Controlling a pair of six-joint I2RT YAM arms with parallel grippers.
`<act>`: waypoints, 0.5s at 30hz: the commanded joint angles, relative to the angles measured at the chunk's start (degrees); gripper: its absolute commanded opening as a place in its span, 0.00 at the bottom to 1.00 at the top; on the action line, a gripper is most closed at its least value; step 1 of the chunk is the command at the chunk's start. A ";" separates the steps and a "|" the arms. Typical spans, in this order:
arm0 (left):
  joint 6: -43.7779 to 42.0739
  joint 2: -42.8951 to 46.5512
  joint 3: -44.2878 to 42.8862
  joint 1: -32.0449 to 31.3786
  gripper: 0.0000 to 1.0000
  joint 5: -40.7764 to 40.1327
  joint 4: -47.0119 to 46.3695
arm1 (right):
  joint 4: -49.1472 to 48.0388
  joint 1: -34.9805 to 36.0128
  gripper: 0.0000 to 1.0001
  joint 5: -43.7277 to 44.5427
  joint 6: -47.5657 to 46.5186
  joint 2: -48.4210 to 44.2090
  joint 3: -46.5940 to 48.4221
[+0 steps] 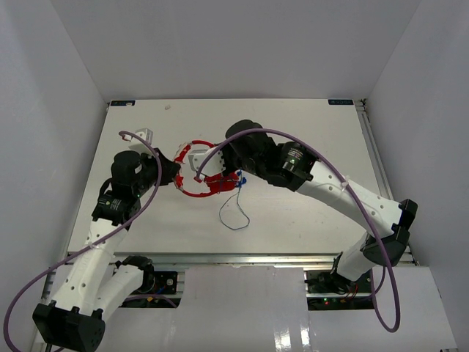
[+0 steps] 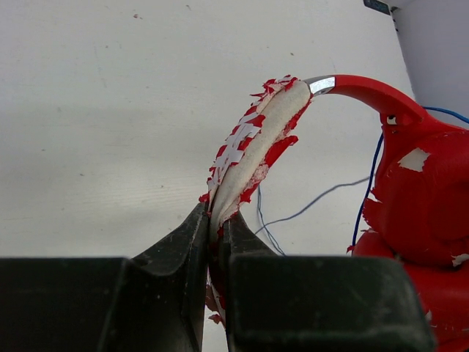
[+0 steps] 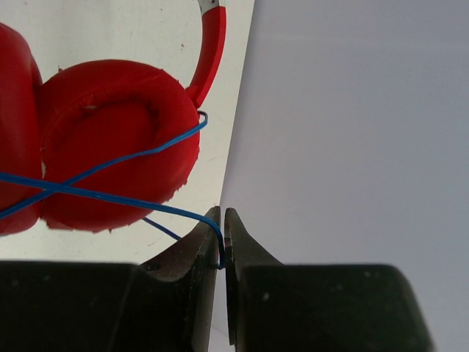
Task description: Wrap the headphones
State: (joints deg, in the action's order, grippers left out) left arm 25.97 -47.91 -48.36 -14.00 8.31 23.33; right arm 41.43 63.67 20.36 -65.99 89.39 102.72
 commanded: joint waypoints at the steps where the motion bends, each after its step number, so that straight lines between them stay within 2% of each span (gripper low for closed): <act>1: 0.34 2.50 -0.27 -0.15 0.00 8.03 -4.61 | -1.76 -1.09 0.13 -3.63 1.83 1.08 2.08; 10: 0.83 5.58 2.42 -0.15 0.00 14.25 -5.11 | -0.12 -6.46 0.14 -11.43 6.67 2.46 4.54; 15: 2.41 7.15 2.83 -0.15 0.00 16.30 -6.01 | 2.24 -10.75 0.15 -20.67 10.45 3.03 6.78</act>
State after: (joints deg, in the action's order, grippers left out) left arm 25.64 -43.09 -44.76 -14.02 19.83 21.76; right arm 42.90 55.74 8.13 -60.03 92.45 105.11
